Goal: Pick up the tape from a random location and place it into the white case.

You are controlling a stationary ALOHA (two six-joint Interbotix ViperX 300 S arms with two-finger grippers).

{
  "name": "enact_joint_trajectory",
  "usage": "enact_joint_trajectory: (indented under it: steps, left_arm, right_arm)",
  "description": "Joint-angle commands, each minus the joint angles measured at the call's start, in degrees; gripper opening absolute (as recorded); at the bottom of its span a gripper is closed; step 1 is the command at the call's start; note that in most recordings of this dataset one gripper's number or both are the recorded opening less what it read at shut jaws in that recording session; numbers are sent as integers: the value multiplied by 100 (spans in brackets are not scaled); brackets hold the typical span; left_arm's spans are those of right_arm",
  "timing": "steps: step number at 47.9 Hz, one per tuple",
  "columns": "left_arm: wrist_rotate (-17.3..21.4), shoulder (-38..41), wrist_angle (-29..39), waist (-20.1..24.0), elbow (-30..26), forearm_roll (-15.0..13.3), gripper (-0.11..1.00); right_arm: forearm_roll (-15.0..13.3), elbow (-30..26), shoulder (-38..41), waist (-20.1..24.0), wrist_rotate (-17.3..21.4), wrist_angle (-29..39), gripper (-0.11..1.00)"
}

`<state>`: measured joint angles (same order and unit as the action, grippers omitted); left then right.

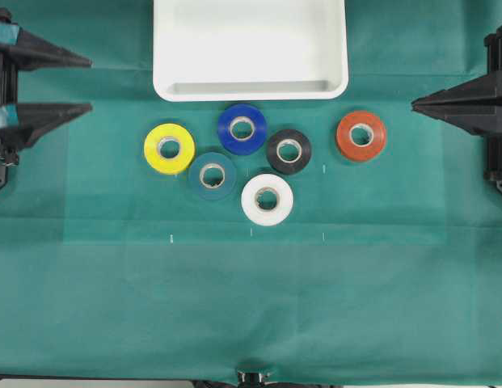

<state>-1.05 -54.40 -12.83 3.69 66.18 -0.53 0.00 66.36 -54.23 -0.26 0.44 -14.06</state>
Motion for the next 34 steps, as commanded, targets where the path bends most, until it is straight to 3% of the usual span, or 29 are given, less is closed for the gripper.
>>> enact_joint_trajectory:
  steps: [1, 6, 27, 34]
  left_arm:
    - [-9, 35, -26, -26, -26, -18, 87]
    - [-9, 35, -26, -35, -26, -18, 100]
    - [-9, 62, -97, -26, -53, -18, 99]
    - [0, 404, -202, -18, -158, -18, 99]
  right_arm:
    - [-9, -158, 44, 0, -9, -26, 0]
    - [-9, -158, 44, -9, -9, -18, 0]
    - [-9, -185, 44, 0, -9, -18, 0]
    - [-18, -185, 53, 0, -18, -18, 0]
